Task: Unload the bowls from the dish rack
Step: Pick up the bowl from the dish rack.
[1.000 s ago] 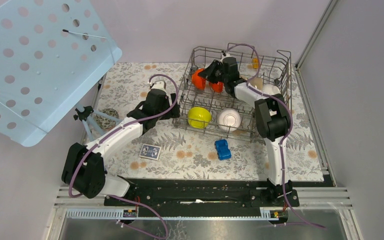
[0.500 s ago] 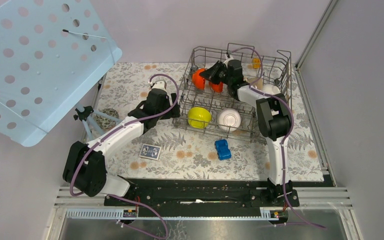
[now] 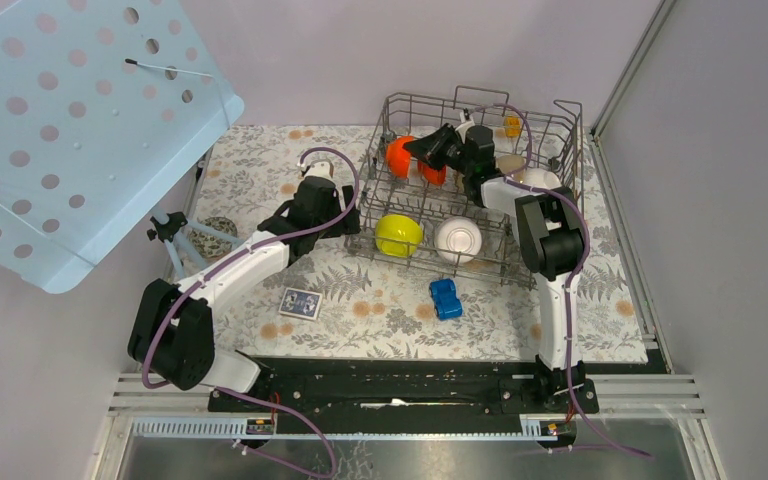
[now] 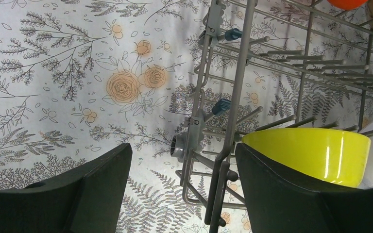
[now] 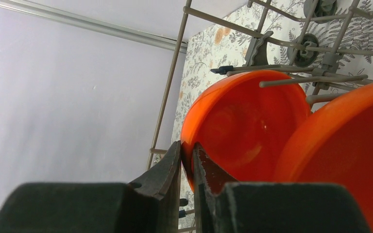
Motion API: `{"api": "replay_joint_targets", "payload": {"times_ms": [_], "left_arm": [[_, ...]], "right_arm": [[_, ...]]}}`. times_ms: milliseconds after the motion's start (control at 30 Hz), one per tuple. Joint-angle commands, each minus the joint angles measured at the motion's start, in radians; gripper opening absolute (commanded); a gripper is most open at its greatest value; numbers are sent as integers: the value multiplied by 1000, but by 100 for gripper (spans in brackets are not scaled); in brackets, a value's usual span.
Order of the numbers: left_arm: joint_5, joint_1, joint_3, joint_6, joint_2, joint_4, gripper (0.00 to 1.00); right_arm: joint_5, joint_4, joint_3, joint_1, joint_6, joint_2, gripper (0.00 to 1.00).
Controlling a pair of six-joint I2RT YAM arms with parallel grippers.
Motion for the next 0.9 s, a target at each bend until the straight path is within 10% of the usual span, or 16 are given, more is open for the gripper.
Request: {"api": "replay_joint_targets", "payload": {"times_ms": [0, 867], "left_arm": [[-27, 6, 30, 14, 10, 0, 82], [-21, 3, 30, 11, 11, 0, 82]], "right_arm": [[-84, 190, 10, -4, 69, -113, 0], [-136, 185, 18, -18, 58, -201, 0]]}}
